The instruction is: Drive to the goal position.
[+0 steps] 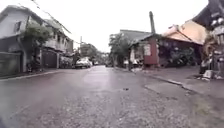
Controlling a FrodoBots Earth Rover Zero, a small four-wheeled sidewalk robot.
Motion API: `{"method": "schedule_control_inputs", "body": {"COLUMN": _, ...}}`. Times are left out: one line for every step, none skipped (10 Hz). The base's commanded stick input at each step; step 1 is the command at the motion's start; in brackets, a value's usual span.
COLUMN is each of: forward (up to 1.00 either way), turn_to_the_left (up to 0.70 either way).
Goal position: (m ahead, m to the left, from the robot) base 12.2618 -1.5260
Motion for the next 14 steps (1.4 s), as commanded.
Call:
{"method": "schedule_control_inputs", "body": {"forward": 1.00, "turn_to_the_left": 0.00}}
{"method": "schedule_control_inputs", "body": {"forward": 1.00, "turn_to_the_left": 0.00}}
{"method": "schedule_control_inputs", "body": {"forward": 1.00, "turn_to_the_left": 0.27}}
{"method": "schedule_control_inputs", "body": {"forward": 1.00, "turn_to_the_left": 0.06}}
{"method": "schedule_control_inputs", "body": {"forward": 1.00, "turn_to_the_left": 0.00}}
{"method": "schedule_control_inputs", "body": {"forward": 1.00, "turn_to_the_left": 0.23}}
{"method": "schedule_control_inputs", "body": {"forward": 1.00, "turn_to_the_left": 0.00}}
{"method": "schedule_control_inputs", "body": {"forward": 1.00, "turn_to_the_left": 0.00}}
{"method": "schedule_control_inputs", "body": {"forward": 1.00, "turn_to_the_left": 0.00}}
{"method": "schedule_control_inputs", "body": {"forward": 1.00, "turn_to_the_left": 0.00}}
{"method": "schedule_control_inputs", "body": {"forward": 1.00, "turn_to_the_left": 0.00}}
{"method": "schedule_control_inputs", "body": {"forward": 1.00, "turn_to_the_left": 0.00}}
{"method": "schedule_control_inputs", "body": {"forward": 1.00, "turn_to_the_left": 0.00}}
{"method": "schedule_control_inputs", "body": {"forward": 1.00, "turn_to_the_left": 0.00}}
